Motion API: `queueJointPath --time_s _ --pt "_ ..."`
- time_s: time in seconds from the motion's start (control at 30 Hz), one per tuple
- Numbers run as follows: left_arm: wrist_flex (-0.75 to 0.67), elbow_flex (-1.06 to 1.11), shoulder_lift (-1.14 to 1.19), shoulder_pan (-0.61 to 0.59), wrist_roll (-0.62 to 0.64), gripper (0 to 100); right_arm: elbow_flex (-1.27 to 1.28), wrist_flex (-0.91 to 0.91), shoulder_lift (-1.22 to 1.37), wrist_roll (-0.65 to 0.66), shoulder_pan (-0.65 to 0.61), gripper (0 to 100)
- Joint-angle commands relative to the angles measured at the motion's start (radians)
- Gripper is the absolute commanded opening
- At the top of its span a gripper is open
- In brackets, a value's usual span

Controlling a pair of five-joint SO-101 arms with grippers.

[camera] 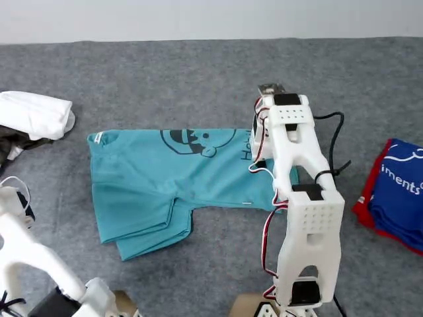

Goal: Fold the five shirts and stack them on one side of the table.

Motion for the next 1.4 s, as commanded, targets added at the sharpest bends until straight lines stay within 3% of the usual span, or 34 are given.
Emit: queueJointPath --time_s 0.0,0.37,0.57,1.1,1.37 --pt "-0.005 -0.005 -0.023 -0.002 0.006 0 -0.052 -0.01 0.013 -0.009 0.025 18.4" --pt "-0.005 0.01 -0.023 0.002 0.006 0 -0.052 -0.01 -0.071 -0.009 0.021 17.7" --pt "-0.005 0.016 -0.023 0.002 0.006 0 -0.052 -0.01 -0.071 -0.009 0.027 6.1" --pt "-0.002 0.016 -0.028 0.002 0.006 0 -0.071 -0.01 -0.079 -0.003 0.03 5.3" --pt "-0.002 0.016 -0.028 0.002 0.005 0 -0.221 -0.005 -0.071 0.031 0.114 2.0"
